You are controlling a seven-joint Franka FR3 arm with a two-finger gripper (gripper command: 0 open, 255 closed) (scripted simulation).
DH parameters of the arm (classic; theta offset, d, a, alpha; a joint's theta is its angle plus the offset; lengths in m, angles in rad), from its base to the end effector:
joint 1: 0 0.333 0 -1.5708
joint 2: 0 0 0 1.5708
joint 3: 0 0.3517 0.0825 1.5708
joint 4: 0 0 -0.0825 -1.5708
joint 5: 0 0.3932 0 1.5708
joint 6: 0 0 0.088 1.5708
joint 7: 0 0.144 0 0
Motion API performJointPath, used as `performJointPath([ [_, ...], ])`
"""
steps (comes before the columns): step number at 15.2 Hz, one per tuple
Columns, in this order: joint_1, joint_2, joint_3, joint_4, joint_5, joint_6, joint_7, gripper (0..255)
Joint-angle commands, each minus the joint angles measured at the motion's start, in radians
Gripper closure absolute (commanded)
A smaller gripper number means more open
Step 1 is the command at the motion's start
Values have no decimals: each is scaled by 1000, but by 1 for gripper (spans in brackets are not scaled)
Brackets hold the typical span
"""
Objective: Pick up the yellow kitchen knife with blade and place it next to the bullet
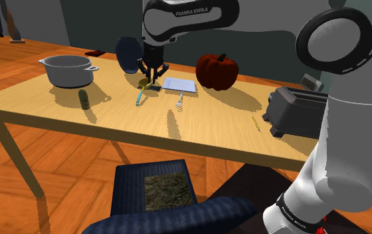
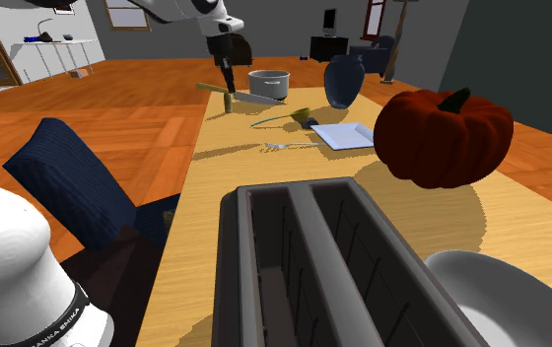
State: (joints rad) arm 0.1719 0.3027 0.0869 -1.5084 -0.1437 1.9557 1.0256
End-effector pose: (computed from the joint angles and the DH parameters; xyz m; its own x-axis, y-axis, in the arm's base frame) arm 0.6754 0.1566 0.5022 0.7316 -0.6599 0.1710 -0.6602 -0.7484 -0.0632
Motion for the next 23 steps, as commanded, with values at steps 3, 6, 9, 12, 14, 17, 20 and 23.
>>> performJointPath([
  [3, 57, 113, 17, 170, -24, -66, 68, 255],
  [6, 106, 222, 25, 341, -42, -134, 109, 255],
  [9, 120, 256, 25, 368, -48, -129, 124, 255],
  [12, 118, 251, 25, 320, -49, -87, 130, 255],
  [14, 116, 250, 25, 292, -50, -59, 133, 255],
  [17, 114, 251, 24, 252, -52, -20, 139, 255],
  [20, 113, 254, 23, 217, -55, 18, 145, 255],
  [23, 112, 259, 22, 185, -58, 55, 151, 255],
])
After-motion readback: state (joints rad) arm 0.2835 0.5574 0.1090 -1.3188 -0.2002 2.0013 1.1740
